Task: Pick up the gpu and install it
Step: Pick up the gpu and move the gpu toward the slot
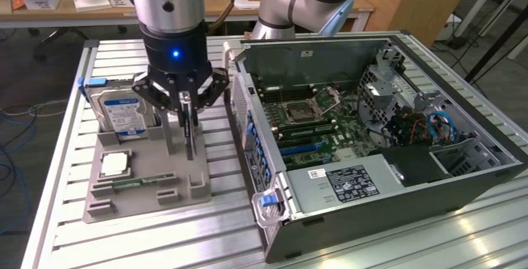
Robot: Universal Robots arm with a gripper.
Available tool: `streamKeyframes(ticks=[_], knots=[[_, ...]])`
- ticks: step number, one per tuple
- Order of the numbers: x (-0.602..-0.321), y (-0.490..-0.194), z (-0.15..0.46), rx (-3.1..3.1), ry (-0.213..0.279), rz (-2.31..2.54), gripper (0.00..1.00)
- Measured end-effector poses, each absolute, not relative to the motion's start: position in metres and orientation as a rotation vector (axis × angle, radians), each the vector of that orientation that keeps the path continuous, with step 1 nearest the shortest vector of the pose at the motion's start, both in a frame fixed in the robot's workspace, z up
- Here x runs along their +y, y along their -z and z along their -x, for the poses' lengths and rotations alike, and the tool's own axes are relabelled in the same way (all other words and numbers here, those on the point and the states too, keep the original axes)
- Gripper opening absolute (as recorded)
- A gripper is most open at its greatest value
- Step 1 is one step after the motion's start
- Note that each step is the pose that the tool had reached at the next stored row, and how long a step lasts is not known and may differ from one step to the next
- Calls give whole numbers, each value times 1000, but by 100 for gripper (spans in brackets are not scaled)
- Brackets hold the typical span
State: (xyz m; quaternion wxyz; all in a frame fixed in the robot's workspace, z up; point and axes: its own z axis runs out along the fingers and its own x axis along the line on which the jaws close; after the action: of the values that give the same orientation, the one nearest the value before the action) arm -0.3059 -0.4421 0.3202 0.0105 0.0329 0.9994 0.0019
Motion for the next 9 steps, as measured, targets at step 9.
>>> streamKeyframes(ticks=[9], knots=[[-442,-332,306,3119,-6,-103,26]])
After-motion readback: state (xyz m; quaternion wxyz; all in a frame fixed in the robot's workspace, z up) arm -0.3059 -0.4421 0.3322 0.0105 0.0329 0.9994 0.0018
